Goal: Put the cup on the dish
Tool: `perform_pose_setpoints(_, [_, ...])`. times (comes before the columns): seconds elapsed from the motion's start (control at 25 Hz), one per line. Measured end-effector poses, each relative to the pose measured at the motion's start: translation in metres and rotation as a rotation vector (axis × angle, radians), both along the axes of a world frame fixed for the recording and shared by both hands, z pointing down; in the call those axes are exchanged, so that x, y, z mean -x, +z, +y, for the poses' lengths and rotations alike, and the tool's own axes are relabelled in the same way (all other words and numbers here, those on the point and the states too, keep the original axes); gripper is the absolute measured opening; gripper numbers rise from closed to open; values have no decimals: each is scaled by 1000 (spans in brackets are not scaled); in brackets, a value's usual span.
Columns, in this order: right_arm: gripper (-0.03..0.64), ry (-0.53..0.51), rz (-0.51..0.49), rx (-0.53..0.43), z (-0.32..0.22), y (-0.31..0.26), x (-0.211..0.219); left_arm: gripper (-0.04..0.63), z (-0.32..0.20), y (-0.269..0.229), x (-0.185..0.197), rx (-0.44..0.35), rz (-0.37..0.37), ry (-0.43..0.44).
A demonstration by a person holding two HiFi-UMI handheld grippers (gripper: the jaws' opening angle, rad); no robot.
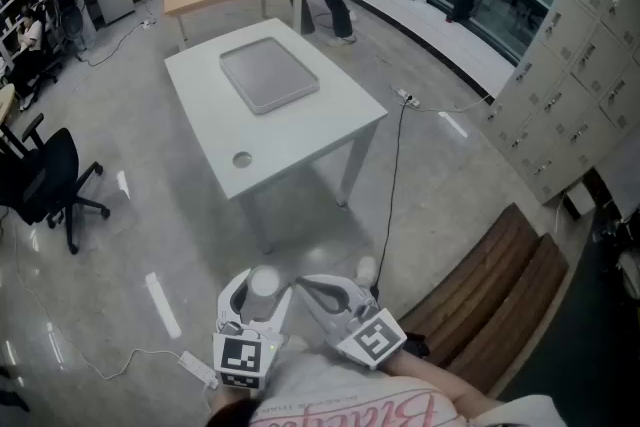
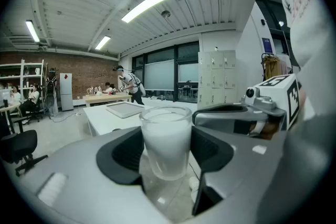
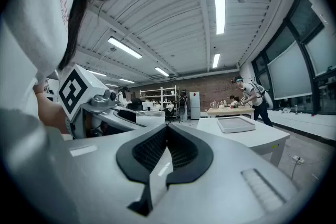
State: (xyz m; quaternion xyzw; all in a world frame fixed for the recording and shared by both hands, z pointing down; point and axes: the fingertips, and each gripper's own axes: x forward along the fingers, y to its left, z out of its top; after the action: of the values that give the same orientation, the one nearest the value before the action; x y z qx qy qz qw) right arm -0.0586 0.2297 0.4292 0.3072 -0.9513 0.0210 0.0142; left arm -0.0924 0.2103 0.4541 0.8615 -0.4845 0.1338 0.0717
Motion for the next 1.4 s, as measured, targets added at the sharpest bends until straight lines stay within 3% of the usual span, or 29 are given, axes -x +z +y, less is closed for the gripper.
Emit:
perform_pose_setpoints(0.16, [-14,21,-40,-3,2,-9,-6,267,6,0,-7,9,-7,-4])
perform_pose_setpoints(0.8, [-14,51,-32,2,-8,-10,-13,265,-2,-3,-4,12,0,-59])
perform_pose_setpoints(1.0, [-14,49,-66,-13,-29,-25,-22,265,-24,-8,-8,15,0,-81])
perform_pose_setpoints(1.4, [-14,77,9,58,-115,-13,-35,265,-98,-20,-28,-5,-11,-103])
